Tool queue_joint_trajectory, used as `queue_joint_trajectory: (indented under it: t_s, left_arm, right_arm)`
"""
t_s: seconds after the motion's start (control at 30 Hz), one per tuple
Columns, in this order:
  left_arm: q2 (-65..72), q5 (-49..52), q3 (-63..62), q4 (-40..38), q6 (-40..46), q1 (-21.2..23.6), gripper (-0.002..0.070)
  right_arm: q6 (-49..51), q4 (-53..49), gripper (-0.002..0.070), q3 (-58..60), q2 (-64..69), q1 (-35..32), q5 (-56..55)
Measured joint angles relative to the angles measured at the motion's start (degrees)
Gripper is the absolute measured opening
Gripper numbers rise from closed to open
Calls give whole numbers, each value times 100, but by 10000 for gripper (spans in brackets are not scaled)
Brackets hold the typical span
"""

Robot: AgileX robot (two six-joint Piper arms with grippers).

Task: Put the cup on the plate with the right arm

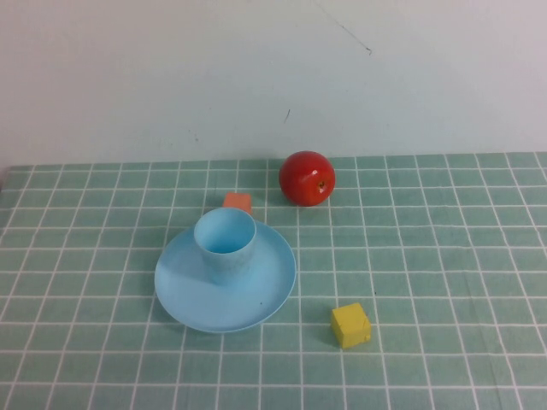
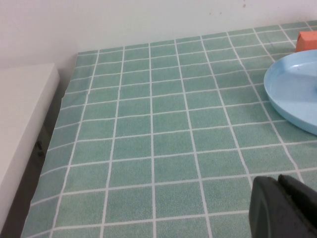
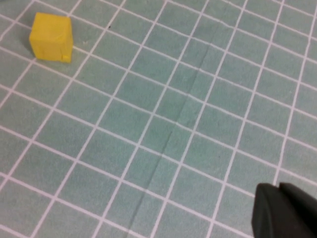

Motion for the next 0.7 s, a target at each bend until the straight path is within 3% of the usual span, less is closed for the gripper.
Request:
queue_joint_trajectory:
  t_s: [0.4,0.7]
  left_arm:
    - [0,0,0,0,0,0,-3]
    - [0,0,0,0,-8,0,-3]
  right_arm:
    - [28,24,-3,194,0,0,12]
    - [-1123,-491,-3,854,-859,-250,-563]
